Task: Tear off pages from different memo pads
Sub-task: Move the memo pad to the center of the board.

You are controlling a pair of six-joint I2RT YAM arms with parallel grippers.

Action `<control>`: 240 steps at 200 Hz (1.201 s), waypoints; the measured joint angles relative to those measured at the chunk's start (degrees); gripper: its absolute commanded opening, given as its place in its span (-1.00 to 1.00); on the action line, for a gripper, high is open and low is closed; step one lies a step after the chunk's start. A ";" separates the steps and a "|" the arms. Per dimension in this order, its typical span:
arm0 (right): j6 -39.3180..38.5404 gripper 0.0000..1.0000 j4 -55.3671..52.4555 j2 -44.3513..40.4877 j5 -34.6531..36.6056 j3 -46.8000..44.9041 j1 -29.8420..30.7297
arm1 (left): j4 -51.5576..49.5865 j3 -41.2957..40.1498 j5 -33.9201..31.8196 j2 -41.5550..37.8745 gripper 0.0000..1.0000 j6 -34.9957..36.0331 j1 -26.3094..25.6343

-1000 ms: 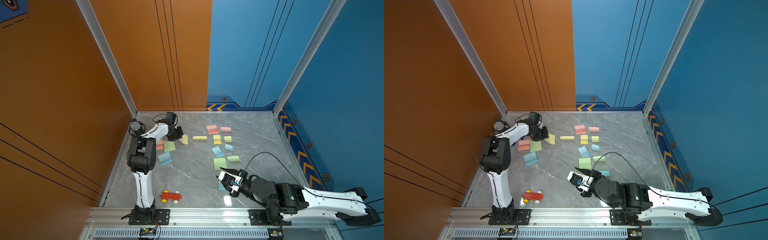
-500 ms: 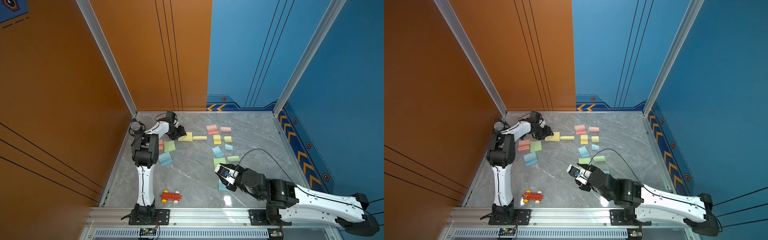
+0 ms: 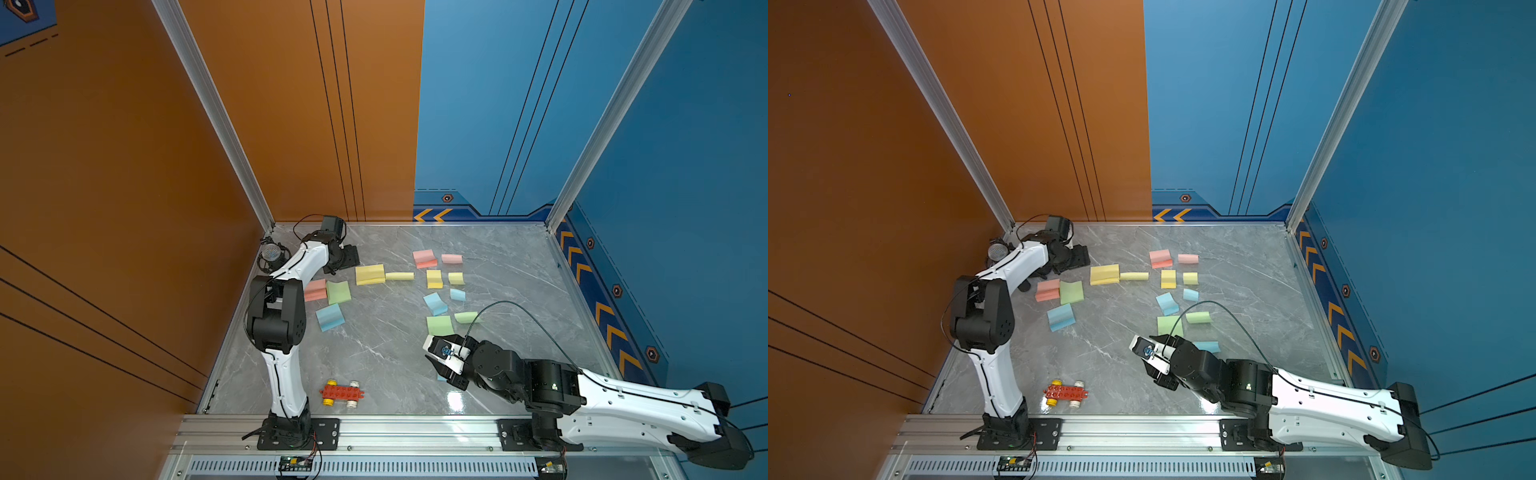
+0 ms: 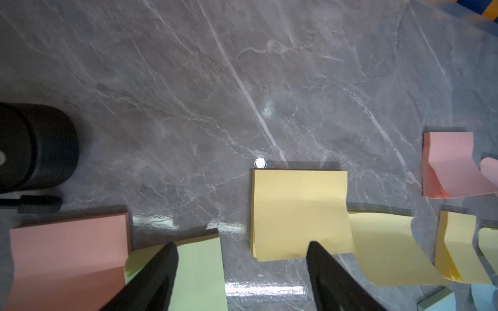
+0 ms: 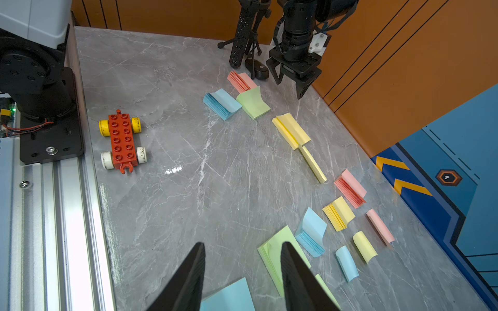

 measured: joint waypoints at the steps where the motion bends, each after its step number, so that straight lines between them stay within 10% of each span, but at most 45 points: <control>1: 0.04 -0.03 0.00 -0.07 0.00 0.00 0.07 | 0.02 -0.02 0.00 0.24 0.45 -0.09 0.07; 100: 0.81 -0.02 -0.04 1.11 1.18 0.44 2.14 | 3.89 -23.69 -5.60 -11.45 0.26 -7.02 -5.77; 174: 1.16 -0.02 0.00 2.56 3.54 2.43 2.71 | 5.64 -40.48 -6.71 -28.55 0.26 -13.88 -24.59; 240: 3.61 0.28 0.00 2.82 4.37 2.43 2.71 | 6.69 -34.07 -12.98 -29.20 0.40 -11.50 -8.28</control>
